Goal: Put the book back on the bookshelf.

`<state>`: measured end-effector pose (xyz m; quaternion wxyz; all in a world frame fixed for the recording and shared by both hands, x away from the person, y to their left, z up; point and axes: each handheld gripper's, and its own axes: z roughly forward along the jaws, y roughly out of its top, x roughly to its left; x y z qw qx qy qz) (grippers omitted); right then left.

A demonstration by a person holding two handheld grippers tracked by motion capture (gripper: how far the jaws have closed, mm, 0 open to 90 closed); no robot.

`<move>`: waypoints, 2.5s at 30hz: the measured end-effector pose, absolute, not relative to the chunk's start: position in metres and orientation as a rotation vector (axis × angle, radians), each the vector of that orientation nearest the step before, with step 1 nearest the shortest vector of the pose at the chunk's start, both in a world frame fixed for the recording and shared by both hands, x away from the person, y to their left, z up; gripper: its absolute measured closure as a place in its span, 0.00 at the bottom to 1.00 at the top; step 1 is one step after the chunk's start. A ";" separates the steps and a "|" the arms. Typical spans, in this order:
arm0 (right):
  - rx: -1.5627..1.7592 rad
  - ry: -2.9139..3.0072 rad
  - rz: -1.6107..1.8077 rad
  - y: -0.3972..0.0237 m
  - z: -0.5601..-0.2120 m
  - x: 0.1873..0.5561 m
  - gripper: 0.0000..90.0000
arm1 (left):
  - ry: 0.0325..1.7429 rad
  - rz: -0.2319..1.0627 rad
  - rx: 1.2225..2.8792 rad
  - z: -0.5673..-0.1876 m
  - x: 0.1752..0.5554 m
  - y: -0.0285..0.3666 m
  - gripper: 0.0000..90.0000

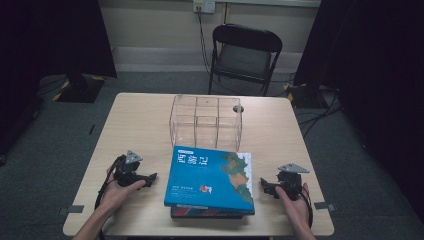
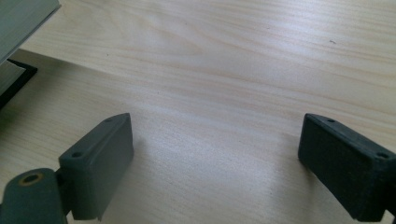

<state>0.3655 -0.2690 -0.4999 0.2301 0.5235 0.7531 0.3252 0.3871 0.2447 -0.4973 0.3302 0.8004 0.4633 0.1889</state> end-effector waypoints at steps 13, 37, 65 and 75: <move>1.475 2.091 0.948 -0.274 -0.494 0.363 0.17 | 1.205 0.440 2.004 -0.474 0.372 0.247 0.26; 1.193 2.063 1.314 -0.249 -0.395 0.382 0.40 | 0.993 0.287 1.852 -0.406 0.345 0.216 0.54; 0.901 2.316 1.314 -0.181 -0.409 0.403 0.39 | 0.965 0.154 1.967 -0.412 0.362 0.182 0.66; 0.979 2.365 1.369 -0.185 -0.417 0.398 0.50 | 0.947 0.196 1.965 -0.412 0.373 0.175 0.69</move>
